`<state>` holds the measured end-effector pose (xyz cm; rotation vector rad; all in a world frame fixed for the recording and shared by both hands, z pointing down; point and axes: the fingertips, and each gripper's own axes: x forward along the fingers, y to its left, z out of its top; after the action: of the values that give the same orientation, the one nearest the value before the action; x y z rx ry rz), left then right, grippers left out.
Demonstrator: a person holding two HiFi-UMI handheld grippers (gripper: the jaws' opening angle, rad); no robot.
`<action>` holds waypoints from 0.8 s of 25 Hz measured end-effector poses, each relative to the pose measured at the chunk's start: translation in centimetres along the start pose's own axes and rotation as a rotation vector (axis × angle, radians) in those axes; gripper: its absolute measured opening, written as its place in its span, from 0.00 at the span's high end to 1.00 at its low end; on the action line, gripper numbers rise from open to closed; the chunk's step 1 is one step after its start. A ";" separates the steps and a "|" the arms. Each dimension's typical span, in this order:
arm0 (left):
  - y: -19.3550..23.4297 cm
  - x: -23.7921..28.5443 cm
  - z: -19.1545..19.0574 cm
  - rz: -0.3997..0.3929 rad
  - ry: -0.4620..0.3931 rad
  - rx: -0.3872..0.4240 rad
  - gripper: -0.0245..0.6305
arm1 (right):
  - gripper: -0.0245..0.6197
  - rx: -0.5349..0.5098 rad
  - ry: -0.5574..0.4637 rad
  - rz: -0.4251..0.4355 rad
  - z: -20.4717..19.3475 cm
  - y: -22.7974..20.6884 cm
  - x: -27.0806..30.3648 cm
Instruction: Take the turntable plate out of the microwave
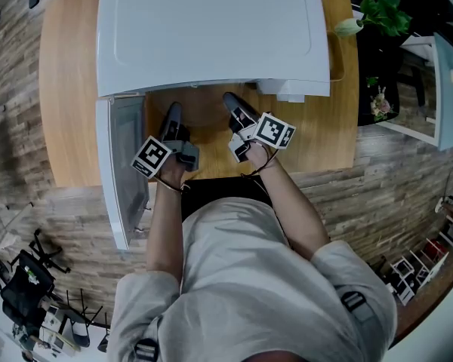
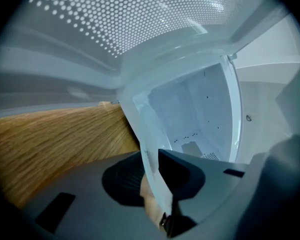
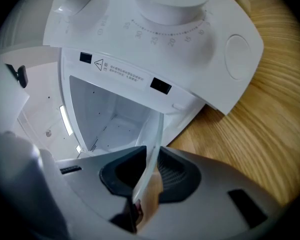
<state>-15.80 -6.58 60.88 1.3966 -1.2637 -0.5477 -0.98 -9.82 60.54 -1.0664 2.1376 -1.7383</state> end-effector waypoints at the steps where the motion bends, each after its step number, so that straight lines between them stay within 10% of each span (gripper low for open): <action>1: 0.0 -0.1 0.0 -0.001 0.000 0.001 0.82 | 0.85 -0.002 -0.001 0.004 0.0 0.0 0.0; 20: -1.1 -1.6 -0.2 -0.028 0.011 0.040 0.82 | 0.85 0.005 -0.022 0.038 -0.5 1.2 -1.2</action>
<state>-15.66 -5.30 59.44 1.4507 -1.2537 -0.5355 -0.83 -8.63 59.22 -1.0321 2.1256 -1.7058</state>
